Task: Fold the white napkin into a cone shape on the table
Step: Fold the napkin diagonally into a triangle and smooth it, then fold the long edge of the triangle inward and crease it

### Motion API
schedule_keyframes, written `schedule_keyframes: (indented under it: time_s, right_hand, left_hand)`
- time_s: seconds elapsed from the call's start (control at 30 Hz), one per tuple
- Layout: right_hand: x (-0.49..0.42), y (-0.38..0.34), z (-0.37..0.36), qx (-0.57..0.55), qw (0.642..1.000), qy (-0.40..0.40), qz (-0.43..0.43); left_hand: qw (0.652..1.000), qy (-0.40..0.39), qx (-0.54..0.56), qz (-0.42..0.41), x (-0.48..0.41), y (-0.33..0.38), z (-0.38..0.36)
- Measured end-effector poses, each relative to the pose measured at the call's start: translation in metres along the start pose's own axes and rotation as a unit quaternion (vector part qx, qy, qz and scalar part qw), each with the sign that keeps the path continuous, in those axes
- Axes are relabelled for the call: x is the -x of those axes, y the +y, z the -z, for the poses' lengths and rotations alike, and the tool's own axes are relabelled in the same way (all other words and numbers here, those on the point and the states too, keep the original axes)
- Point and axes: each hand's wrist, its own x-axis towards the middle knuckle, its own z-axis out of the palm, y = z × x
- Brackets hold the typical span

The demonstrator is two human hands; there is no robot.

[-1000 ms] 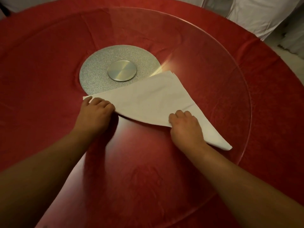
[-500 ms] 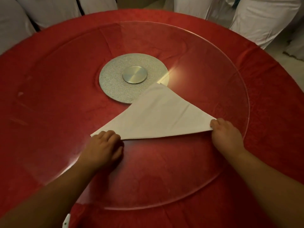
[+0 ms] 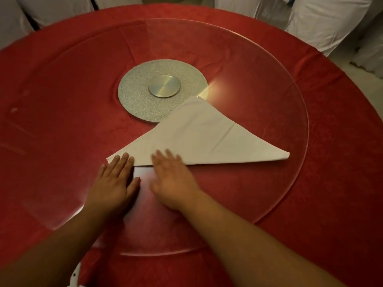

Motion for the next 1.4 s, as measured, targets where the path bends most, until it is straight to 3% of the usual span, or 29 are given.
schedule_keyframes:
  time_s: [0.17,0.3,0.53,0.67,0.9,1.17,1.3,1.4]
  right_hand:
    - [-0.029,-0.004,-0.017,0.073,0.996,-0.030,-0.037]
    - [0.011,0.075,0.001,0.072,0.989,-0.010,-0.131]
    - [0.110,0.210,0.050,0.103,0.943,0.009,-0.316]
    - [0.129,0.228,0.062,0.105,0.937,0.013,-0.332]
    - [0.106,0.245,0.099,0.120,0.933,0.125,-0.316]
    - [0.080,0.263,0.119,-0.053,0.913,0.042,-0.402]
    - [0.073,0.265,0.126,-0.061,0.908,0.007,-0.415]
    - [0.071,0.263,0.129,-0.053,0.913,0.009,-0.404]
  left_hand:
    - [1.000,-0.009,-0.006,0.002,0.000,-0.001,-0.003]
    - [1.000,-0.018,-0.005,0.005,0.000,0.001,-0.002]
    - [1.000,-0.008,0.004,-0.001,0.001,0.001,-0.003]
    - [0.999,0.013,0.011,0.034,0.002,0.007,-0.003]
    - [0.984,0.120,0.055,0.124,-0.026,-0.003,0.024]
    - [0.984,-0.011,0.071,0.165,-0.076,-0.006,0.050]
    - [0.974,-0.103,0.091,0.180,-0.094,-0.004,0.056]
    - [0.968,-0.124,0.134,0.173,-0.101,-0.006,0.060]
